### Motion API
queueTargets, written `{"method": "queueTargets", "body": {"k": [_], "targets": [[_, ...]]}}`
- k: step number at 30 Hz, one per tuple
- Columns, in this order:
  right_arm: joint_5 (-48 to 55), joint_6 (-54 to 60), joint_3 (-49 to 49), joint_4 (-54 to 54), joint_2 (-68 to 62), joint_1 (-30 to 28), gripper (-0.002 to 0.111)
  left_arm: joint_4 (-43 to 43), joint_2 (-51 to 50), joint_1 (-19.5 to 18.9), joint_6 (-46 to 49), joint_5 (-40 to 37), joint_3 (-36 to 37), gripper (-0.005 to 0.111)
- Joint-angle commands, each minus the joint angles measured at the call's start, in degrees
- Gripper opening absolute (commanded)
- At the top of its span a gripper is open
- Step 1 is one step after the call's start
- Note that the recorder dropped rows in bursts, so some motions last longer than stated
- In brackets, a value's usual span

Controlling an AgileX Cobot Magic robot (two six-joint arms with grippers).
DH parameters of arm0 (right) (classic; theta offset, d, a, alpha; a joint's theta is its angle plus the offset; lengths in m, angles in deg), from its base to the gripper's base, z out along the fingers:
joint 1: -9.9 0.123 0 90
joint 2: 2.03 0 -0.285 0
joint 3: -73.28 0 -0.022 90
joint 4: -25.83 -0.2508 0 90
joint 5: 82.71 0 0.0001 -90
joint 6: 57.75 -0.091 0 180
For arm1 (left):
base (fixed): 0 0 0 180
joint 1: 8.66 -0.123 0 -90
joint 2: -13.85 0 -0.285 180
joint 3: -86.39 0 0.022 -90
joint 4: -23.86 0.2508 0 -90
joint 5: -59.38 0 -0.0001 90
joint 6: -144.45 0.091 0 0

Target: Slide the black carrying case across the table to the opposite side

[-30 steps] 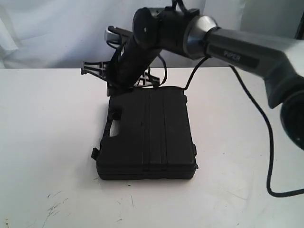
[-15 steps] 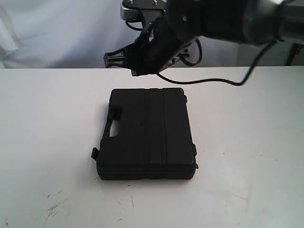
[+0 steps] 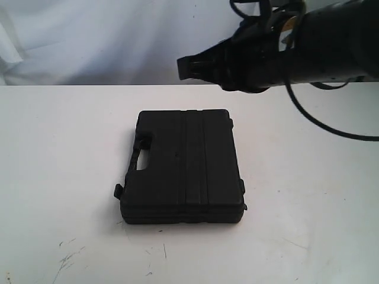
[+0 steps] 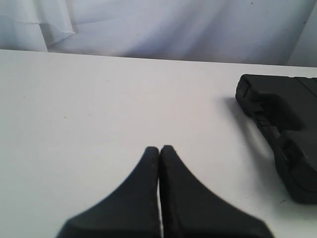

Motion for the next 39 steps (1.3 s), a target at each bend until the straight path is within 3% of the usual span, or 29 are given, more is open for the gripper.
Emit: {"method": "queueTargets", "body": {"k": [1,21,30,39], "targets": [[2.88,0.05,-0.54,0.83,4.33,-0.31,0.000,0.00,0.28,-0.13,-0.23,0.83,0.29,0.000],[10.21,1.79,-2.39,8.79,17.62,-2.02,0.000,0.00,0.28,-0.13,-0.23,0.83,0.29,0.000],[-5.73,1.62,-20.62,8.26,31.75,-13.61,0.000,0.00,0.28,-0.13,-0.23,0.83,0.29,0.000],[-20.63,1.38,-41.64,5.64,52.65,-30.14,0.000,0.00,0.28,-0.13,-0.23,0.83,0.29,0.000]]}}
